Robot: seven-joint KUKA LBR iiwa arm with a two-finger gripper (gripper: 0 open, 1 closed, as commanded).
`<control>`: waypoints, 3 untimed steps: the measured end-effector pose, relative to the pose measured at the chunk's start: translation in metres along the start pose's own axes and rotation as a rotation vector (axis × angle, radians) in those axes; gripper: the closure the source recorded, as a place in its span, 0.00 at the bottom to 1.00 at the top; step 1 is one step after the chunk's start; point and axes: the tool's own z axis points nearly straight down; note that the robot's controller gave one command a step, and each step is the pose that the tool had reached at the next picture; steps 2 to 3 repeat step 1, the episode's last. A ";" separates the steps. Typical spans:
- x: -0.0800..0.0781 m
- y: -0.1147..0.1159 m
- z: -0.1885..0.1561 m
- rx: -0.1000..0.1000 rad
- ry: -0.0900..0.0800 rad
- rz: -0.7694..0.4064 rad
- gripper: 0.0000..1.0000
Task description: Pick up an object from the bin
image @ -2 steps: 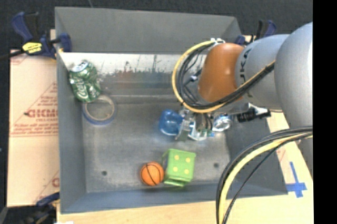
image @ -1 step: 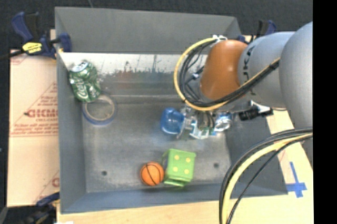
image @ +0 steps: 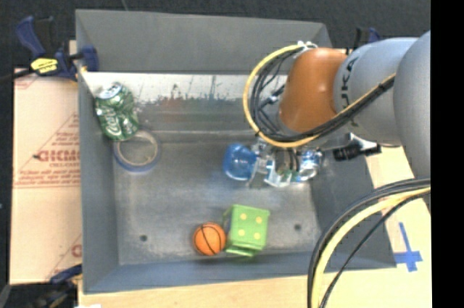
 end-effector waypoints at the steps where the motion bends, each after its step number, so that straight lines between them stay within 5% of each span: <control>1: 0.001 -0.001 -0.042 0.001 0.005 -0.002 1.00; 3: 0.001 -0.001 -0.042 0.001 0.005 -0.002 1.00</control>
Offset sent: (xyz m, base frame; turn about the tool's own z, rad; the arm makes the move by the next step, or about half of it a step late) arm -0.0014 -0.0003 0.0310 -0.0007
